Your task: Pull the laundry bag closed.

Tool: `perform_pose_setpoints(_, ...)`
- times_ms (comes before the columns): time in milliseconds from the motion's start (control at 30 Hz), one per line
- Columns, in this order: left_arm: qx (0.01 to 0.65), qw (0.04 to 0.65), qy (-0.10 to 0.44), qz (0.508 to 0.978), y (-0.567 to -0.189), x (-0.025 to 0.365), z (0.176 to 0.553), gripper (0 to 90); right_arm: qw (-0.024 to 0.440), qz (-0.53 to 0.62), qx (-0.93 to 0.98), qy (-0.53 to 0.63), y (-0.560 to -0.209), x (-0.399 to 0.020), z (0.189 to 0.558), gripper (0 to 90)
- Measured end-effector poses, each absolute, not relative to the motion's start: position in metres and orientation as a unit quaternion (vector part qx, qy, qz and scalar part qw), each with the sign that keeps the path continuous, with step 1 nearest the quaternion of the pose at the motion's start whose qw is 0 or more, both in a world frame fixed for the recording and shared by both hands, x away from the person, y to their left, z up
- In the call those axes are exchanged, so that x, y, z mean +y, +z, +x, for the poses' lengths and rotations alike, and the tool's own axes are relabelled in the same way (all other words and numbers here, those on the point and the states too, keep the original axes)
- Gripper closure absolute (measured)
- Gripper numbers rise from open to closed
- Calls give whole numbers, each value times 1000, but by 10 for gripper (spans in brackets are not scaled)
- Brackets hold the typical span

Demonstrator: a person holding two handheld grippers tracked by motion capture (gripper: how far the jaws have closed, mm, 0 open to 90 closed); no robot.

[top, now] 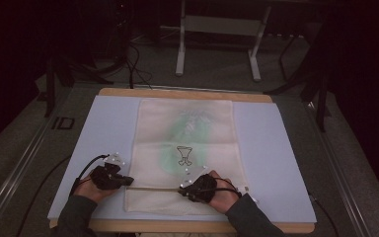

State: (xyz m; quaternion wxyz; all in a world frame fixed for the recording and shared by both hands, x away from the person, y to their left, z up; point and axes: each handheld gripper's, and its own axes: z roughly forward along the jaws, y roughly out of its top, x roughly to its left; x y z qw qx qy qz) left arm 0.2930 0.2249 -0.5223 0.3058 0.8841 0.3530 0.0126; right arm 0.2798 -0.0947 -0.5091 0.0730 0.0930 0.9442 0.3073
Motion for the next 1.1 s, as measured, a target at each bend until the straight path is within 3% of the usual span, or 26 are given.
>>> perform_pose_setpoints(1100, 352, 306, 13, 884, -522, 225, 293, 900, 79, 108, 947, 294, -513, -120, 280, 821)
